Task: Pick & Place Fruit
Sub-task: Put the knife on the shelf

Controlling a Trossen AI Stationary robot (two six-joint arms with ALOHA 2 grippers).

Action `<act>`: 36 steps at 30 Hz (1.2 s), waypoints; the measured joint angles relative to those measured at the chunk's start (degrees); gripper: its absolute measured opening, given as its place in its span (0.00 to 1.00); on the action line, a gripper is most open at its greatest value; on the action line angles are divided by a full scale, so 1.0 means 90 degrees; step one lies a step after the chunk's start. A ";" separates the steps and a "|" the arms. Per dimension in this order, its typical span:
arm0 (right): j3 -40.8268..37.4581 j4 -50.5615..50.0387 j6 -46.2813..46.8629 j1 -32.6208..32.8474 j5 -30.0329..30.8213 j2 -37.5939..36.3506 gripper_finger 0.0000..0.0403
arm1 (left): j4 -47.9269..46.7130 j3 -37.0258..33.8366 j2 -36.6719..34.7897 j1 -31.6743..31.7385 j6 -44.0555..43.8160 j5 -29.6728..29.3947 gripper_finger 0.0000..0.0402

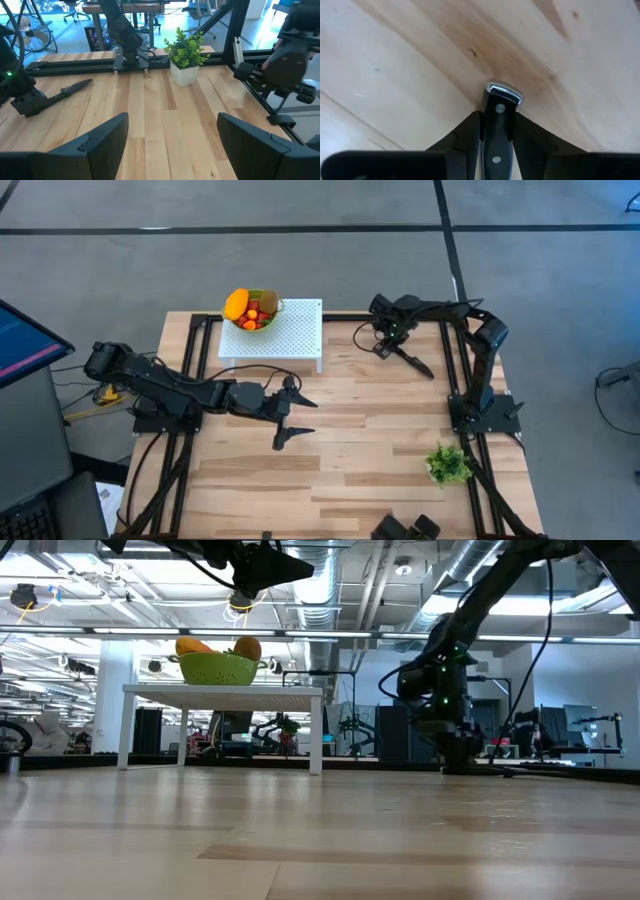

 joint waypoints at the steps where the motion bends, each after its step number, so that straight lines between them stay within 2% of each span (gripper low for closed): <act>1: 0.0054 -0.0052 -0.0016 0.0042 0.0026 0.0003 0.24 | -0.0001 0.0000 0.0000 -0.0001 0.0000 0.0000 0.74; 4: 0.0315 -0.0270 -0.0086 0.0194 -0.0018 0.0038 0.22 | -0.0006 0.0000 0.0000 0.0000 0.0000 0.0001 0.74; 9: 0.0921 -0.0623 -0.0292 0.0664 -0.0574 0.0043 0.19 | -0.0187 0.0000 -0.0104 0.0000 -0.0005 0.0001 0.74; 11: 0.1136 -0.0809 -0.0387 0.0849 -0.0600 0.0041 0.20 | -0.0414 0.0007 -0.0217 0.0000 -0.0026 0.0001 0.74; 15: 0.1682 -0.1095 -0.0484 0.1287 -0.0617 0.0036 0.21 | -0.0982 0.0005 -0.0727 0.0000 -0.0146 -0.0002 0.74; 23: 0.3034 -0.1895 -0.0710 0.2163 -0.0581 0.0022 0.21 | -0.2123 0.0005 -0.2253 0.0000 -0.0148 -0.0111 0.74; 30: 0.4193 -0.2199 -0.0887 0.2741 -0.0579 0.0015 0.21 | -0.2187 0.0005 -0.3131 0.0000 -0.0132 -0.0132 0.74; 36: 0.4763 -0.2150 -0.1745 0.3098 -0.0547 0.0007 0.22 | -0.2234 0.0002 -0.3427 0.0000 0.0000 -0.0130 0.74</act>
